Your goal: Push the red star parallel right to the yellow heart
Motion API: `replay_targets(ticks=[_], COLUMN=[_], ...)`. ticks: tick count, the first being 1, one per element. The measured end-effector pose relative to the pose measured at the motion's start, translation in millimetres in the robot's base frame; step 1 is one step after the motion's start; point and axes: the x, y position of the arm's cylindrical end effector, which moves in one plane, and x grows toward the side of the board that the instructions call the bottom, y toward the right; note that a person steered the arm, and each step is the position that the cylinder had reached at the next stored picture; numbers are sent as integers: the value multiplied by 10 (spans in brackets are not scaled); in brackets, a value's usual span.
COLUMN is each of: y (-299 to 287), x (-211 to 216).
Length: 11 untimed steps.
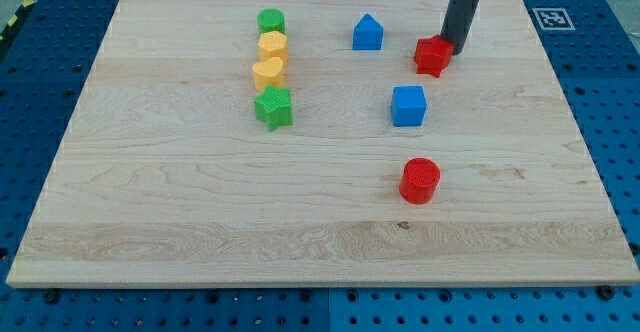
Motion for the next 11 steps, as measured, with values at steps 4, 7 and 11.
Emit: replay_targets(ticks=[4,7,11], y=[-368,-367,-527], x=[351,469,541])
